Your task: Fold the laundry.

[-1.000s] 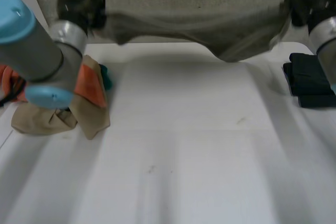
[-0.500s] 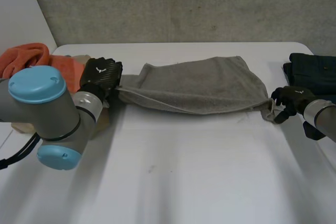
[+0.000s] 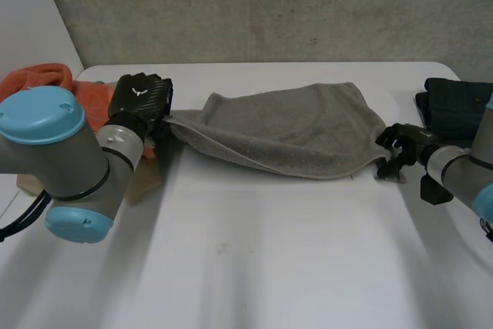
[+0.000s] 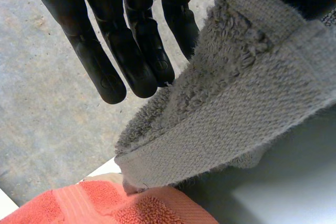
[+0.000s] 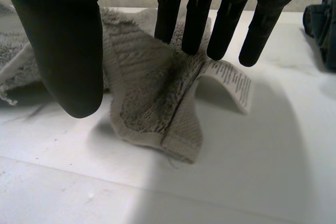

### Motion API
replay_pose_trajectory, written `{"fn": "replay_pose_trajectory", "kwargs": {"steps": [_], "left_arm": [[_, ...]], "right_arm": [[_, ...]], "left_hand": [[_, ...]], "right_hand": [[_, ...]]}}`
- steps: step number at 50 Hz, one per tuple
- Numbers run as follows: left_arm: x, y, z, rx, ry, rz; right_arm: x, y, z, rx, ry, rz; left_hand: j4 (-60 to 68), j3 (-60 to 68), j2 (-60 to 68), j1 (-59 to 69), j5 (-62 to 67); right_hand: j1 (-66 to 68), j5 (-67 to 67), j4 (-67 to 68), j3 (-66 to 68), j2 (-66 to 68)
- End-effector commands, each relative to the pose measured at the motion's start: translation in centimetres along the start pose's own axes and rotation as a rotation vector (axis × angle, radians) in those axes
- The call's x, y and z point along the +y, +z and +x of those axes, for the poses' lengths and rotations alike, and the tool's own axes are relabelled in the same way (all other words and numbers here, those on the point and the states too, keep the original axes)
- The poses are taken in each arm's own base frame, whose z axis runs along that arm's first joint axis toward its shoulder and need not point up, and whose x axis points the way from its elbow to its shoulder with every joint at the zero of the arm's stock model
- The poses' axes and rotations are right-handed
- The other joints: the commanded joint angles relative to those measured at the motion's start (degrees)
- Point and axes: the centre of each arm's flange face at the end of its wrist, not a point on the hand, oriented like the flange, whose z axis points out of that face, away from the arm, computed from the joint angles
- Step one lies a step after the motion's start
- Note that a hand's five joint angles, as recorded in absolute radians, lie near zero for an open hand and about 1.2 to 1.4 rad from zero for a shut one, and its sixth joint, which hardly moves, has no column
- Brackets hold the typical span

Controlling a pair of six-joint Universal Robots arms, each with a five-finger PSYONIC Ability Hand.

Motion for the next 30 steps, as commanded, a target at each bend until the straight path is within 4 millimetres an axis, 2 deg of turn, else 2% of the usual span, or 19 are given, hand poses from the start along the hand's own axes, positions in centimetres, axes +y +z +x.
{"fn": "replay_pose_trajectory", "kwargs": {"steps": [1, 4, 6, 8, 11, 16, 17, 19, 21, 26, 28, 30], "left_arm": [[-0.2, -0.1, -0.1, 0.0, 0.0, 0.001], [-0.2, -0.2, -0.1, -0.002, 0.0, -0.004], [-0.1, -0.4, -0.3, -0.002, 0.0, -0.021], [0.1, -0.8, -0.3, 0.006, 0.002, -0.051], [0.4, -2.4, -0.1, 0.042, 0.006, -0.151], [0.6, -6.0, 0.3, 0.114, 0.023, -0.333], [0.6, -7.3, 0.3, 0.138, 0.04, -0.389], [0.6, -8.5, 0.4, 0.163, 0.061, -0.438], [0.7, -10.4, 0.5, 0.204, 0.105, -0.506], [1.6, -13.9, 1.2, 0.312, 0.226, -0.645], [2.0, -15.0, 1.5, 0.359, 0.276, -0.693], [2.2, -15.2, 1.7, 0.374, 0.294, -0.704]], "right_arm": [[0.8, 0.9, -0.6, 0.049, -0.003, 0.011], [0.6, 0.9, -0.4, 0.087, -0.028, 0.03], [-0.1, 0.6, 0.0, 0.133, -0.063, 0.052], [-0.9, 0.1, 0.1, 0.151, -0.093, 0.07], [-2.6, -1.9, -0.1, 0.152, -0.21, 0.092], [-4.3, -5.5, -0.1, 0.117, -0.526, 0.092], [-3.9, -6.6, 0.0, 0.1, -0.634, 0.055], [-3.4, -7.9, 0.2, 0.084, -0.739, -0.01], [-2.1, -9.5, 1.2, 0.069, -0.895, -0.147], [-0.2, -12.5, 3.3, 0.034, -1.064, -0.445], [-0.3, -13.0, 3.8, 0.057, -1.071, -0.489], [-0.5, -12.9, 3.8, 0.068, -1.067, -0.481]], "left_hand": [[11.12, 11.79, 11.32, 12.93, 14.62], [11.12, 11.79, 11.32, 12.93, 14.62], [11.12, 11.79, 11.32, 12.93, 14.62], [11.12, 11.79, 11.32, 12.93, 14.62], [11.12, 11.79, 11.32, 12.93, 14.62], [11.12, 11.79, 11.32, 12.93, 14.62], [11.12, 11.79, 11.32, 12.93, 14.62], [11.12, 11.79, 11.32, 12.93, 14.62], [11.12, 11.79, 11.32, 12.93, 14.62], [11.12, 11.79, 11.32, 12.93, 14.62], [11.12, 11.79, 11.32, 12.93, 14.62], [11.12, 11.79, 11.32, 12.93, 14.62]], "right_hand": [[9.53, 11.91, 10.55, 10.45, 10.44], [23.99, 26.38, 25.01, 24.91, 24.9], [48.5, 50.88, 49.52, 49.42, 49.41], [49.3, 51.68, 50.32, 50.22, 50.21], [49.3, 51.68, 50.32, 50.22, 50.21], [49.3, 51.68, 50.32, 50.22, 50.21], [49.3, 51.68, 50.32, 50.22, 50.21], [49.3, 51.68, 50.32, 50.22, 50.21], [49.3, 51.68, 50.32, 50.22, 50.21], [49.3, 51.68, 50.32, 50.22, 50.21], [49.3, 51.68, 50.32, 50.22, 50.21], [49.3, 51.68, 50.32, 50.22, 50.21]]}}
